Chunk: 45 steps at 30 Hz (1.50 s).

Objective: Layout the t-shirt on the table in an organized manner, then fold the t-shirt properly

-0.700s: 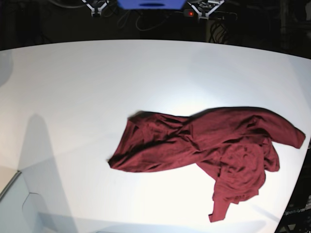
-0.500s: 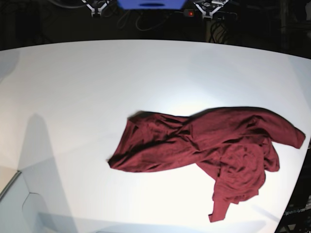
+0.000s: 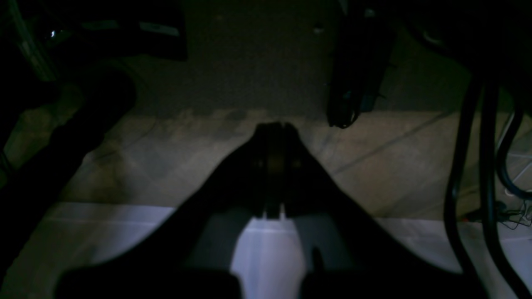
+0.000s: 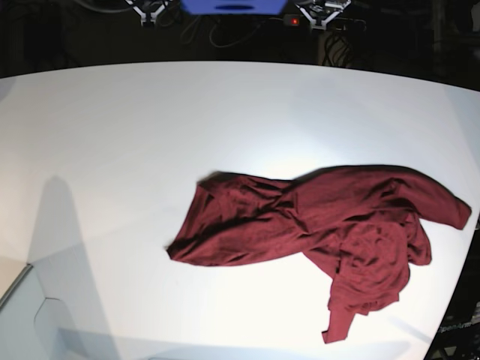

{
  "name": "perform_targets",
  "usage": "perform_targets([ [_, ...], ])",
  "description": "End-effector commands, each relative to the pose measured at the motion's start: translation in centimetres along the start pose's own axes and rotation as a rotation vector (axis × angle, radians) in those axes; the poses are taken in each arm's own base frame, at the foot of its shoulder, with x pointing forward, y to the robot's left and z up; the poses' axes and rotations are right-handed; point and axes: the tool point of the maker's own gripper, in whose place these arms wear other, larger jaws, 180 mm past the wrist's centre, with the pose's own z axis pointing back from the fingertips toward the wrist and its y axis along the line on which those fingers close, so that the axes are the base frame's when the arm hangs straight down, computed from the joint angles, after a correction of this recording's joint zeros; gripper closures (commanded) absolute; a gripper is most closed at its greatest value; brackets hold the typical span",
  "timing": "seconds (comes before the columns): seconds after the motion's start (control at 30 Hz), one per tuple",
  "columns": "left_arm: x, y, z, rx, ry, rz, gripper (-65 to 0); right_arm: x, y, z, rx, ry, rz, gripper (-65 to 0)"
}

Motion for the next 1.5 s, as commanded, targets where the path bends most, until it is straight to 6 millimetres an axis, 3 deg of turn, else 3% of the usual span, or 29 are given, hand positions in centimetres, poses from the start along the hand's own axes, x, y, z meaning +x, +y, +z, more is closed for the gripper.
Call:
perform_targets([
  [0.0, -0.1, 0.2, 0.0, 0.008, 0.003, -0.005, 0.0, 0.0, 0.0, 0.0, 0.011, -0.001, 0.001, 0.0],
  [0.8, -0.1, 0.2, 0.0, 0.008, 0.001, -0.008, 0.0, 0.2, 0.0, 0.0, 0.010, -0.004, 0.005, 0.0],
  [0.97, 0.3, 0.3, 0.1, 0.006, -0.022, -0.009, 0.0, -0.7, -0.2, 0.1, 0.009, 0.002, 0.007, 0.0],
  [1.03, -0.8, 1.0, 0.2, 0.017, -0.026, -0.006, 0.0, -1.6, -0.3, 0.2, 0.007, 0.011, 0.008, 0.0],
  [1.27, -3.4, 2.4, 2.3, 0.029, -0.113, -0.028, 0.0, -3.3, -2.1, 1.9, -0.017, -0.070, 0.029, 0.0],
  [1.47, -3.4, 4.0, 5.3, 0.048, -0.218, -0.062, 0.0, -3.8, -3.1, 4.7, -0.029, -0.165, 0.056, 0.0],
])
